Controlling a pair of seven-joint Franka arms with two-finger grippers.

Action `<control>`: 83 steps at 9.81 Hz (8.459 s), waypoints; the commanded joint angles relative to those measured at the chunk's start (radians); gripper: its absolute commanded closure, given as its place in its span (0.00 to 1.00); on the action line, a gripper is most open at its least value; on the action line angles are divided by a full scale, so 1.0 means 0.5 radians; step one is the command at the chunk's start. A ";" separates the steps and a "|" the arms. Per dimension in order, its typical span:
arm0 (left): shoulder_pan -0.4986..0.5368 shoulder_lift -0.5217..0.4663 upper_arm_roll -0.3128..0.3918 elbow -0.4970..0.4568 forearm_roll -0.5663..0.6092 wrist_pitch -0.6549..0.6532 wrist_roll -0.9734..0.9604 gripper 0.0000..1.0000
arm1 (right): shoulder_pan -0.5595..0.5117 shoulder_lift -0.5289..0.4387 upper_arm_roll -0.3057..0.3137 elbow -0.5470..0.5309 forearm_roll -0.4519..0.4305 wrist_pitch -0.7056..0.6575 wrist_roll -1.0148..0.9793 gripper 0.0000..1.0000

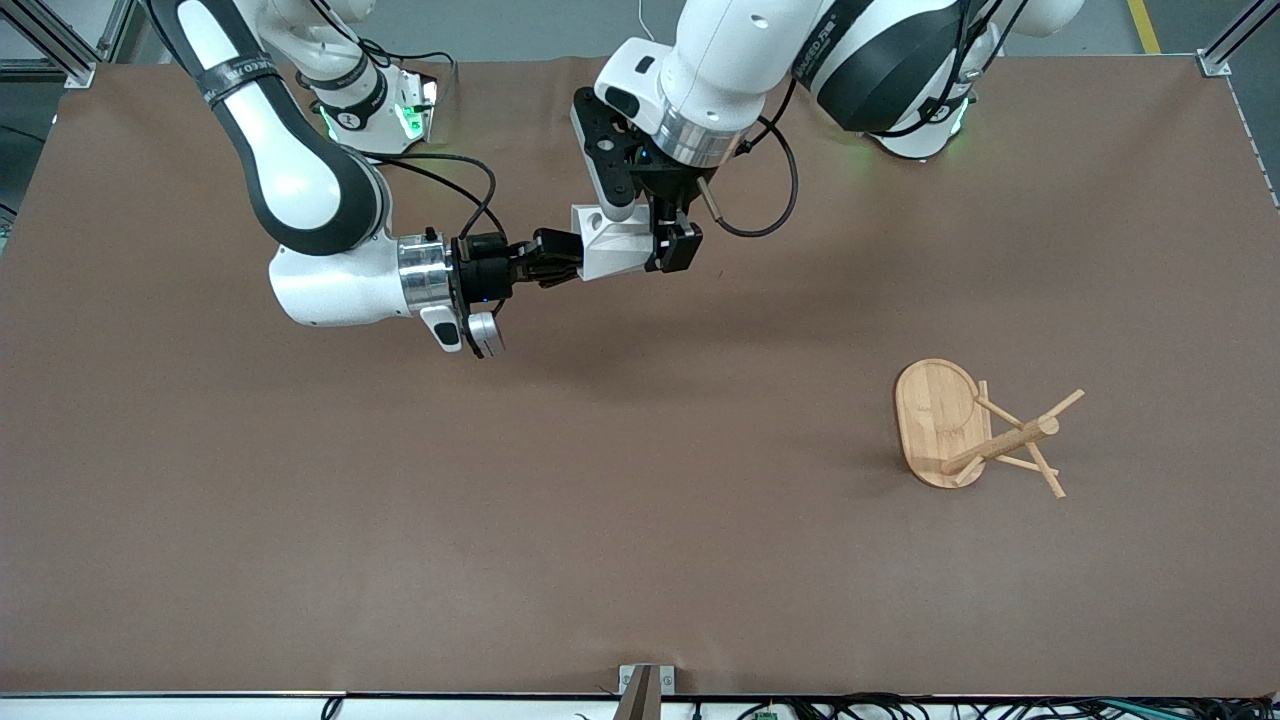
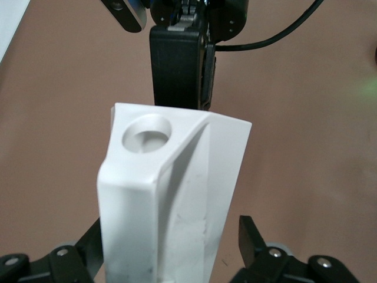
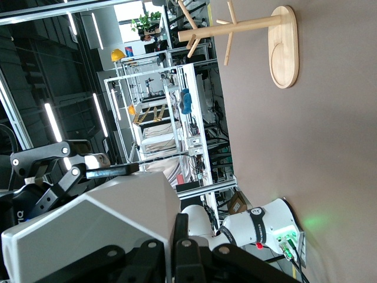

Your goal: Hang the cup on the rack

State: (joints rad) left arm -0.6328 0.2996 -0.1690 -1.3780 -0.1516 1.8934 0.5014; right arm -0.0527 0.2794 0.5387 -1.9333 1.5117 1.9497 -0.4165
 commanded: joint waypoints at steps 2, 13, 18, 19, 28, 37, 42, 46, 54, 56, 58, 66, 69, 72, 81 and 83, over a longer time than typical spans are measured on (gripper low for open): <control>-0.014 0.030 0.004 -0.082 0.003 -0.013 -0.043 0.73 | -0.017 -0.025 0.027 -0.017 0.078 -0.006 -0.035 0.99; 0.118 0.002 0.028 -0.082 0.003 -0.047 -0.030 0.95 | -0.106 -0.046 -0.019 -0.017 0.035 -0.128 -0.020 0.00; 0.317 0.008 0.028 -0.079 -0.007 -0.234 -0.061 0.95 | -0.112 -0.193 -0.631 0.019 -0.910 -0.392 0.242 0.00; 0.363 0.011 0.025 -0.076 -0.025 -0.234 -0.158 0.95 | -0.112 -0.218 -0.724 0.059 -1.183 -0.405 0.292 0.00; 0.747 -0.047 0.031 -0.140 0.036 -0.341 -1.107 0.95 | -0.103 -0.381 -1.105 0.369 -2.802 -0.284 0.397 0.00; 0.959 -0.262 0.126 -1.051 0.027 0.333 -0.862 0.98 | -0.067 -0.479 -1.078 1.108 -3.182 -1.031 1.041 0.00; 0.931 -0.154 0.274 -1.039 -0.074 0.422 -0.607 0.99 | -0.085 -0.565 -1.071 0.916 -3.073 -0.930 1.054 0.00; 0.907 -0.151 0.338 -1.045 -0.074 0.419 -0.574 0.99 | -0.097 -0.556 -1.068 0.940 -3.039 -0.908 1.029 0.00; 0.907 -0.157 0.454 -1.082 -0.071 0.416 -0.561 0.99 | -0.097 -0.556 -1.071 0.909 -3.027 -0.859 1.008 0.00; 0.910 -0.167 0.467 -1.106 -0.071 0.416 -0.561 0.98 | -0.103 -0.556 -1.071 0.909 -3.027 -0.868 1.008 0.00; 0.916 -0.170 0.488 -1.116 -0.068 0.413 -0.552 0.98 | -0.103 -0.556 -1.071 0.909 -3.027 -0.868 1.002 0.00; 0.928 -0.170 0.513 -1.097 -0.068 0.404 -0.509 0.00 | -0.100 -0.556 -1.074 0.909 -3.027 -0.862 1.023 0.00; 0.913 -0.243 0.513 -1.064 -0.071 0.367 -0.613 0.00 | -0.100 -0.556 -1.071 0.918 -3.027 -0.853 1.026 0.00; 0.894 -0.384 0.485 -0.935 0.011 0.071 -0.935 0.00 | -0.112 -0.556 -1.071 0.915 -3.027 -0.853 1.026 0.00; 1.312 -0.651 0.080 -0.403 0.223 -0.587 -1.208 0.00 | -0.109 -0.556 -1.071 0.915 -3.027 -0.871 1.008 0.00; 1.305 -0.755 0.068 -0.523 0.230 -0.611 -1.211 0.00 | -0.112 -0.556 -1.071 0.915 -3.027 -0.871 1.008 0.00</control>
State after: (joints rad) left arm 0.0161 -0.0374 -0.1214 -1.5546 -0.0567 1.5912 -0.0994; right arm -0.0952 0.0268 -0.0026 -1.4511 -0.0191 1.5128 0.0915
